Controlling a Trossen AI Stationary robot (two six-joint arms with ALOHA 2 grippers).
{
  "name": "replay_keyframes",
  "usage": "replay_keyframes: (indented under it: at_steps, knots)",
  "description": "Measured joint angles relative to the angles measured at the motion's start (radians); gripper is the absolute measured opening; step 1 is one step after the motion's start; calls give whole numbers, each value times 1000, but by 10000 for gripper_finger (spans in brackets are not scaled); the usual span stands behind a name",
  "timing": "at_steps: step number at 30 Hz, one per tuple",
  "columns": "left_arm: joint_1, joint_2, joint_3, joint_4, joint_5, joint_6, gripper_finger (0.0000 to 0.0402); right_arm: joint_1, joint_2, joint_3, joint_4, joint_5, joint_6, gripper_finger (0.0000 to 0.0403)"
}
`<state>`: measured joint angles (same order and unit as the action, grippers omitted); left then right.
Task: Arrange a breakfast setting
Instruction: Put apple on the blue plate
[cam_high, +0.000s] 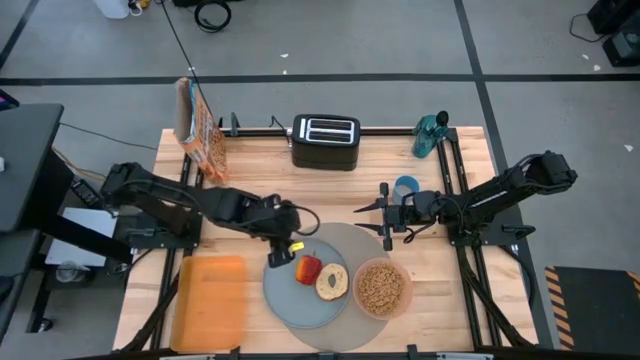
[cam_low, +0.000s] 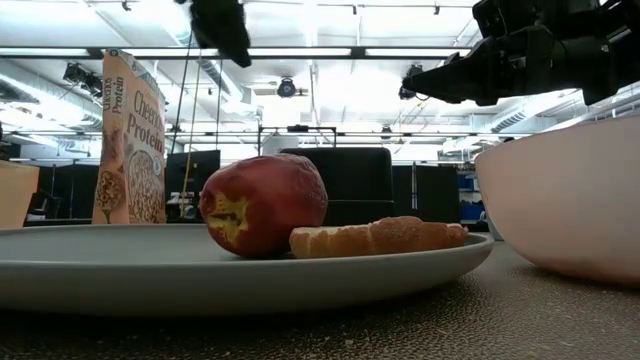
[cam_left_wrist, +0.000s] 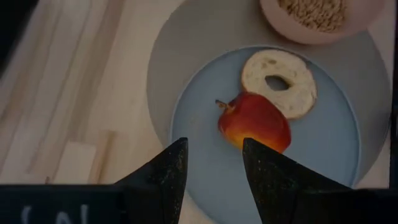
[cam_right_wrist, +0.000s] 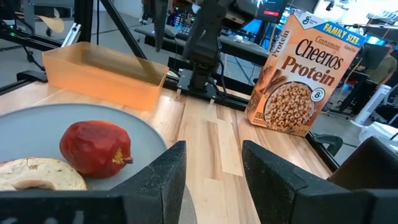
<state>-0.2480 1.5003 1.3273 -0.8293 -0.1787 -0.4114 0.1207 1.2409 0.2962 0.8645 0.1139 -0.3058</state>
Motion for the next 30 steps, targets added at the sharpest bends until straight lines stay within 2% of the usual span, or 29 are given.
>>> replay_keyframes:
  at_steps: [9, 12, 16, 19, 23, 27, 30]
  knots:
    - [0, -134, -388, 513, -58, 129, 162, 0, 1, 1, 29, -9, 14, 164]
    - [36, -127, -459, 651, -67, 94, 162, 0, 7, 20, -5, 3, 47, 164]
    - [111, -61, -435, 678, 26, -55, 162, 0, 18, 69, -71, 34, 78, 164]
    - [122, -2, -389, 645, 70, -37, 162, 5, 43, 88, -64, 46, 79, 164]
    - [112, 69, -315, 572, 185, -24, 171, 8, 81, 95, -30, 47, 92, 164]
    - [89, 128, -268, 482, 227, -20, 201, 8, 102, 97, -34, 42, 116, 164]
    - [68, 153, -242, 496, 238, 19, 239, 8, 116, 96, -40, 42, 120, 164]
